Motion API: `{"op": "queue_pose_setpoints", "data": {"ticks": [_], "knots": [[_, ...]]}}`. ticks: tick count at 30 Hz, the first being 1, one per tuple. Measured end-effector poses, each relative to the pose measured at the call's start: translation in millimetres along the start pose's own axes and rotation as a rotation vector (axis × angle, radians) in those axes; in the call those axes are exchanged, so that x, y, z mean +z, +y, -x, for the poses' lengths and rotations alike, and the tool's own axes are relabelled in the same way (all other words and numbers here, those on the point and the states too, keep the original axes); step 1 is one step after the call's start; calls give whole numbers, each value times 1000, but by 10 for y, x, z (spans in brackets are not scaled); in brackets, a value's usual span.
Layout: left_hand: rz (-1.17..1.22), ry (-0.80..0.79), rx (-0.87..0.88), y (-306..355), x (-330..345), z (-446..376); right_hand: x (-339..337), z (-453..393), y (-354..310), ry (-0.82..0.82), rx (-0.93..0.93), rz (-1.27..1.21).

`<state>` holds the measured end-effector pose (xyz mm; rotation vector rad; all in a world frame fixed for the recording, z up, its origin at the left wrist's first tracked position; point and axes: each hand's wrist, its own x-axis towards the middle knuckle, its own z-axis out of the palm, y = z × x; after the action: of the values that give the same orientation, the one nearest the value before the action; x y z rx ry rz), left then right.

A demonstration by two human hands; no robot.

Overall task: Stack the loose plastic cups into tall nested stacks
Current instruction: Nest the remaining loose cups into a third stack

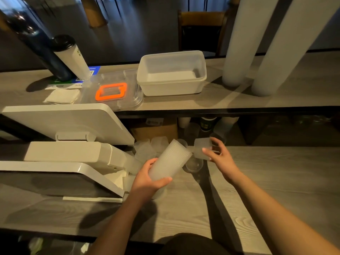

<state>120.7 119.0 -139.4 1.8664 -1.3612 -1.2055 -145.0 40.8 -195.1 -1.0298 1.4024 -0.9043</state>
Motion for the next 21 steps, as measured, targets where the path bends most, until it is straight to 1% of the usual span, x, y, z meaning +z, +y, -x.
{"op": "queue_pose_setpoints", "data": {"ticks": [5,9,12,15,21], "knots": [[-21,-42,37,36,33,72,-48,167,-227,-71,12,-238],[-52,-70,63,65,46,148,-45,249,-350,-148,4,-318],[-75,-72,81,71,47,184,-60,277,-413,-151,-1,-359],[-55,-71,78,41,55,211,-62,336,-460,-183,-32,-310],[-43,-76,70,62,69,273,-16,442,-517,-249,-99,-22]]}}
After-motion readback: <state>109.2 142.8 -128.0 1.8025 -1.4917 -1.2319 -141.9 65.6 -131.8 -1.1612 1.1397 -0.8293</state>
